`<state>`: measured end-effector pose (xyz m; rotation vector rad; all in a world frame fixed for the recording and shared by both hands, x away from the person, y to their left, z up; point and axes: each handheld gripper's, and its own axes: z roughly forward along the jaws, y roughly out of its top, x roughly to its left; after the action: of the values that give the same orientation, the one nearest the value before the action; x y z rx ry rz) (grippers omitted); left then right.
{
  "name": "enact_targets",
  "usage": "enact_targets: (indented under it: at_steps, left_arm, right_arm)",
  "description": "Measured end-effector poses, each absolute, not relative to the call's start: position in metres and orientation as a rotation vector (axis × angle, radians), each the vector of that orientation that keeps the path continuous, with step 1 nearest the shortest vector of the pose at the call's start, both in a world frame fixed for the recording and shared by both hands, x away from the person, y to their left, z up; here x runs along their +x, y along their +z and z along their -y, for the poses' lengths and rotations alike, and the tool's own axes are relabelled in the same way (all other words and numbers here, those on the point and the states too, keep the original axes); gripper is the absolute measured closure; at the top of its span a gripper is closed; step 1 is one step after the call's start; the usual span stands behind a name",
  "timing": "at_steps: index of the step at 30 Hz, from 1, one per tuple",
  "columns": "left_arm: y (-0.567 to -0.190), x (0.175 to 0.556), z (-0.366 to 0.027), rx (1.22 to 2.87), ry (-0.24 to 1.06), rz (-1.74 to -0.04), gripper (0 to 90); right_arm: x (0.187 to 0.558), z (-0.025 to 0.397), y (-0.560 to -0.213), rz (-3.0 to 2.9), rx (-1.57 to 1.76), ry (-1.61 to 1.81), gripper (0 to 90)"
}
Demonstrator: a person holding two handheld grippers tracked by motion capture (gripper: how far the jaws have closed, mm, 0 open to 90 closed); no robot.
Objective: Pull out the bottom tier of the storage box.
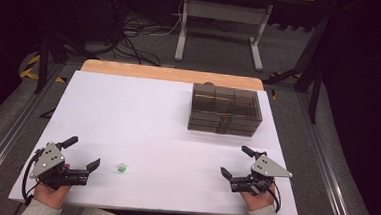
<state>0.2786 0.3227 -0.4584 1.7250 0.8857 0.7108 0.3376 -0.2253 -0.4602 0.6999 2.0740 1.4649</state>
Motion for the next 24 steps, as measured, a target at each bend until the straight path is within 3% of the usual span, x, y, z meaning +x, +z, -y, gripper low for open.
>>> enact_targets:
  at_steps: [24]
  left_arm:
    - [-0.4576, 0.2790, -0.3250, 1.703, 0.722, -0.901, 0.3]
  right_arm:
    - [0.3375, 0.2236, -0.4624, -2.079, 0.714, 1.454, 1.3]
